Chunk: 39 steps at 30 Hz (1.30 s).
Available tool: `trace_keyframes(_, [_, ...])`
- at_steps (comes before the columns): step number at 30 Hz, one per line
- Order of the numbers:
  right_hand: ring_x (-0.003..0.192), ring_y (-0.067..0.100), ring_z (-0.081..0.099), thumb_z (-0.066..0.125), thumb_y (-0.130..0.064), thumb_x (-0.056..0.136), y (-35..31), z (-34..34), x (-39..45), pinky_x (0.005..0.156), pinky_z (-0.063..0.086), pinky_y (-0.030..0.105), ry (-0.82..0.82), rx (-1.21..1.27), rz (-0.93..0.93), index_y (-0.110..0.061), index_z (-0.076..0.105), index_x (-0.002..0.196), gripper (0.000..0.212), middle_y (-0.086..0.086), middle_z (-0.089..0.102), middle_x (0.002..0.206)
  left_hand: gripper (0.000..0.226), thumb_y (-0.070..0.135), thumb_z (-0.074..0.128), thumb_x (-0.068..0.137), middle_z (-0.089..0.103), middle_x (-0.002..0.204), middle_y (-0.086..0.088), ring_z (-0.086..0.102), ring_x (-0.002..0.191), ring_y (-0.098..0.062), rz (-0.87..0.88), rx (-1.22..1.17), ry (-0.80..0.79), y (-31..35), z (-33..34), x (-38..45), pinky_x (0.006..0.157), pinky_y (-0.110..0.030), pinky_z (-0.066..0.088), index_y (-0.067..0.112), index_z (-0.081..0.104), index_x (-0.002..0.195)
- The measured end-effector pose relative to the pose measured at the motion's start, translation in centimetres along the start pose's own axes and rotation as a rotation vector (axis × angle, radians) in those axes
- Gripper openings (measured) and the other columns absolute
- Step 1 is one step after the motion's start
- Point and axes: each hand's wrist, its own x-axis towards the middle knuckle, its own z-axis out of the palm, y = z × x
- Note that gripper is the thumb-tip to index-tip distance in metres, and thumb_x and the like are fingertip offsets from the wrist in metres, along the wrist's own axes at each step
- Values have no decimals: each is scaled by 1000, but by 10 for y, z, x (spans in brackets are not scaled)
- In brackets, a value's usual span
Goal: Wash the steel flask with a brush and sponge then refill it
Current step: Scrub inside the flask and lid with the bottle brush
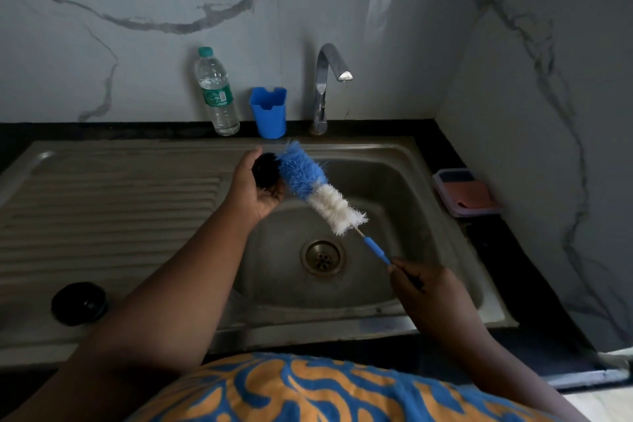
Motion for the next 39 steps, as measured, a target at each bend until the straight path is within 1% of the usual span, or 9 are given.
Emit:
trace_keyframes(5, [44, 1, 47, 54, -27, 93, -2, -2, 1, 45, 35, 16, 3, 51, 22, -23, 64, 66, 29, -11, 49, 45, 33, 23, 66, 82, 59, 114, -15, 61, 99, -26, 20, -83, -32, 3, -3, 2, 75, -32, 54, 13, 56, 112])
trace_keyframes(9, [45, 1, 45, 55, -25, 94, -3, -3, 0, 46, 35, 15, 24, 40, -1, -15, 66, 73, 25, -6, 46, 47, 44, 24, 63, 81, 56, 117, -19, 58, 107, -31, 6, -139, -47, 3, -4, 2, 96, -43, 49, 11, 53, 121])
trace_keyframes(12, [44, 2, 44, 55, -28, 93, -2, -7, 1, 42, 31, 15, 21, 41, 32, -15, 69, 82, 23, -2, 47, 50, 42, 28, 58, 84, 58, 113, -20, 58, 108, -31, -31, -106, -93, 3, -6, -1, 99, -47, 45, 10, 52, 122])
trace_keyframes(17, [41, 2, 36, 58, -26, 90, -7, -21, 2, 48, 30, 25, 86, 138, 49, -21, 70, 71, 23, -6, 42, 46, 23, 12, 65, 86, 64, 105, -14, 62, 104, -30, 59, 257, -165, -4, -9, -2, 85, -40, 53, 9, 58, 107])
trace_keyframes(21, [38, 3, 39, 60, -32, 89, -15, -45, 3, 48, 32, 25, 52, 43, 22, -25, 72, 73, 22, 0, 46, 46, 44, 11, 84, 71, 72, 104, -9, 69, 102, -26, 336, 780, -241, -9, -19, 3, 85, -40, 58, 10, 66, 111])
trace_keyframes(26, [40, 2, 50, 58, -37, 88, -21, -61, 1, 45, 36, 23, 44, -78, 31, -50, 68, 74, 21, -5, 59, 54, 54, 7, 87, 67, 67, 107, -1, 65, 95, -14, 598, 1032, -164, -11, -21, -2, 76, -24, 55, 15, 62, 113])
trace_keyframes(29, [42, 2, 50, 57, -39, 87, -23, -60, 0, 44, 35, 21, -2, -105, 25, -46, 69, 72, 20, -5, 60, 55, 56, 7, 86, 69, 68, 113, -1, 63, 99, -10, 628, 1098, -196, -11, -25, 2, 79, -20, 49, 15, 61, 118])
trace_keyframes(34, [42, 6, 49, 56, -39, 89, -22, -55, 3, 44, 35, 21, 8, -140, 60, -30, 71, 78, 21, -3, 58, 55, 67, 9, 88, 65, 64, 118, -2, 63, 106, -17, 675, 1111, -164, -10, -29, 6, 92, -37, 54, 16, 58, 125])
trace_keyframes(39, [41, 3, 44, 56, -40, 89, -24, -53, 2, 45, 34, 23, -1, -98, 69, -28, 72, 82, 21, 2, 57, 54, 62, 8, 87, 67, 63, 116, 1, 61, 108, -17, 672, 1071, -161, -11, -26, 4, 92, -35, 51, 21, 57, 120])
